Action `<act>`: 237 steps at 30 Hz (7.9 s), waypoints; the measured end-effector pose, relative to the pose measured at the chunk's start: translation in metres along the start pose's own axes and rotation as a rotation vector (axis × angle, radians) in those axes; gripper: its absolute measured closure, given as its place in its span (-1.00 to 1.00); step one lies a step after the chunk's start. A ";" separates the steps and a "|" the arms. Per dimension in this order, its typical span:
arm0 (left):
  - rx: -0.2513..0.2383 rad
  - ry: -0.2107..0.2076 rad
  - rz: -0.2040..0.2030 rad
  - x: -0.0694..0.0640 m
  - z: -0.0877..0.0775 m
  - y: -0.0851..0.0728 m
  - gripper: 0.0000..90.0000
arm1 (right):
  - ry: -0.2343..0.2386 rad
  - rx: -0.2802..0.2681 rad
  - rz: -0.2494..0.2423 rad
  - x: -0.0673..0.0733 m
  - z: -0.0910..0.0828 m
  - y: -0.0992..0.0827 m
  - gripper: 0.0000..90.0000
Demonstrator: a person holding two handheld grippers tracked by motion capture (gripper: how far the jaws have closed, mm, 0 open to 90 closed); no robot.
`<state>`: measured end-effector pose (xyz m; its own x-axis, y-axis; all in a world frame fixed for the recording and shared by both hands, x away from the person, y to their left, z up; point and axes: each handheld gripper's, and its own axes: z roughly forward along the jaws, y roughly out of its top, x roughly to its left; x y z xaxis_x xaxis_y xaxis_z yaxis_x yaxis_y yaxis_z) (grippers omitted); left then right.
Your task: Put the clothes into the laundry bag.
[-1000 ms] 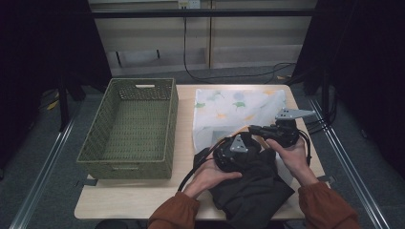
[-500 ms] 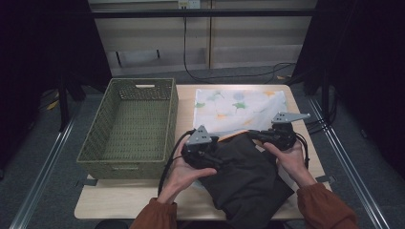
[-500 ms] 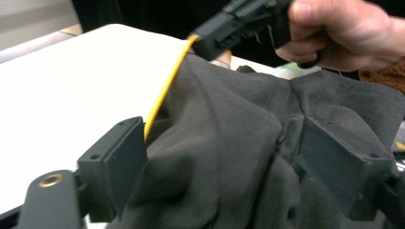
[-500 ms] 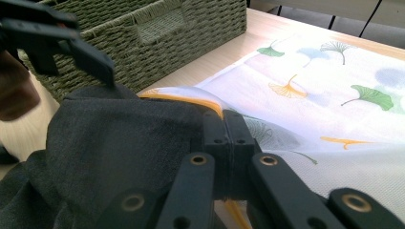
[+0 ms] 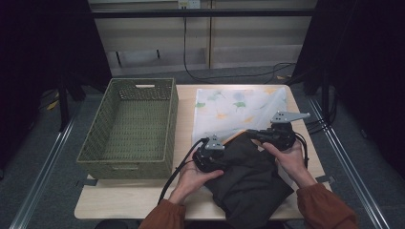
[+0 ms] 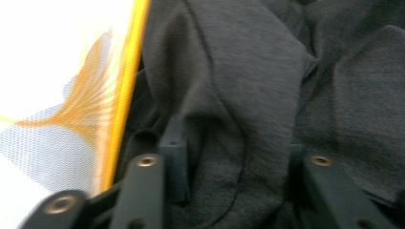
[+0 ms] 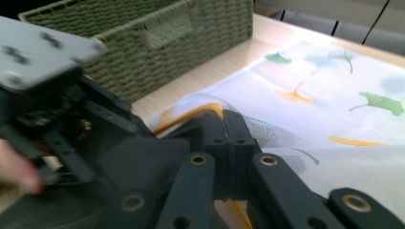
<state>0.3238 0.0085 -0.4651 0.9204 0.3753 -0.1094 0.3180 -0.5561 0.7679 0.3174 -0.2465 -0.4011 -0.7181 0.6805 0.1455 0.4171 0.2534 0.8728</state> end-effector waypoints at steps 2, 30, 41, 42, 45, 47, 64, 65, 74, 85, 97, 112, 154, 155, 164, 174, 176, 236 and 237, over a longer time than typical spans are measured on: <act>0.001 0.004 -0.006 0.003 0.000 -0.001 0.46 | 0.008 -0.012 -0.013 0.005 -0.006 0.004 0.99; -0.192 -0.074 0.070 -0.036 -0.035 0.004 -0.71 | 0.019 0.119 0.004 0.006 -0.009 -0.043 0.99; 0.049 -0.047 0.211 -0.057 0.022 0.003 -0.75 | -0.010 0.101 -0.001 -0.003 -0.014 -0.037 0.88; 0.055 -0.047 0.212 -0.057 0.022 0.003 -0.67 | -0.012 0.111 0.005 -0.005 -0.014 -0.038 0.84; 0.079 -0.045 0.232 -0.054 0.021 0.002 -0.37 | -0.025 0.129 0.012 -0.012 -0.015 -0.043 0.62; 0.051 -0.043 0.208 -0.053 0.021 0.000 -0.26 | -0.035 0.147 0.018 -0.016 -0.016 -0.046 0.36; 0.010 -0.055 0.127 -0.038 0.013 -0.008 0.19 | -0.073 0.264 -0.010 -0.028 -0.011 -0.063 0.93; 0.009 -0.049 0.125 -0.037 0.013 -0.008 0.21 | -0.077 0.259 -0.018 -0.028 -0.012 -0.062 0.95; -0.001 -0.002 0.096 -0.032 0.008 -0.012 0.28 | -0.072 0.143 -0.041 -0.017 -0.041 -0.038 0.99; -0.067 0.012 0.048 -0.027 0.006 -0.011 0.11 | 0.089 0.161 -0.068 0.031 -0.038 -0.037 0.99; -0.085 -0.048 0.093 -0.037 -0.012 -0.019 -0.97 | 0.072 0.163 -0.016 0.013 -0.022 -0.046 0.99; -0.003 0.128 0.171 -0.043 0.007 -0.033 -0.29 | 0.040 0.170 -0.072 0.015 -0.002 -0.033 0.34; -0.338 0.256 -0.177 0.019 -0.025 0.020 0.70 | 0.235 0.026 -0.086 0.053 -0.002 0.023 0.99; -0.342 0.259 -0.168 0.018 -0.028 0.021 0.70 | 0.219 0.026 -0.088 0.050 -0.003 0.021 0.98; -0.341 0.264 -0.184 0.027 -0.042 0.010 0.69 | 0.039 0.063 -0.022 0.001 -0.021 -0.010 0.25; -0.333 0.251 -0.178 0.028 -0.045 0.013 0.69 | -0.074 0.162 -0.122 0.000 -0.013 -0.023 0.12; -0.337 0.245 -0.174 0.029 -0.046 0.013 0.69 | -0.056 0.177 -0.147 0.004 -0.007 -0.023 0.08; -0.245 0.029 -0.018 -0.022 -0.015 -0.005 -0.61 | -0.018 0.244 -0.083 0.019 0.027 -0.027 0.95; -0.248 0.040 -0.019 -0.020 -0.022 -0.007 -0.65 | -0.020 0.242 -0.082 0.018 0.026 -0.028 0.95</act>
<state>0.2979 0.0214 -0.4544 0.9038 0.4152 -0.1039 0.2648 -0.3518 0.8979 0.3072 -0.2232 -0.4345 -0.7446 0.6640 0.0677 0.4811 0.4637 0.7440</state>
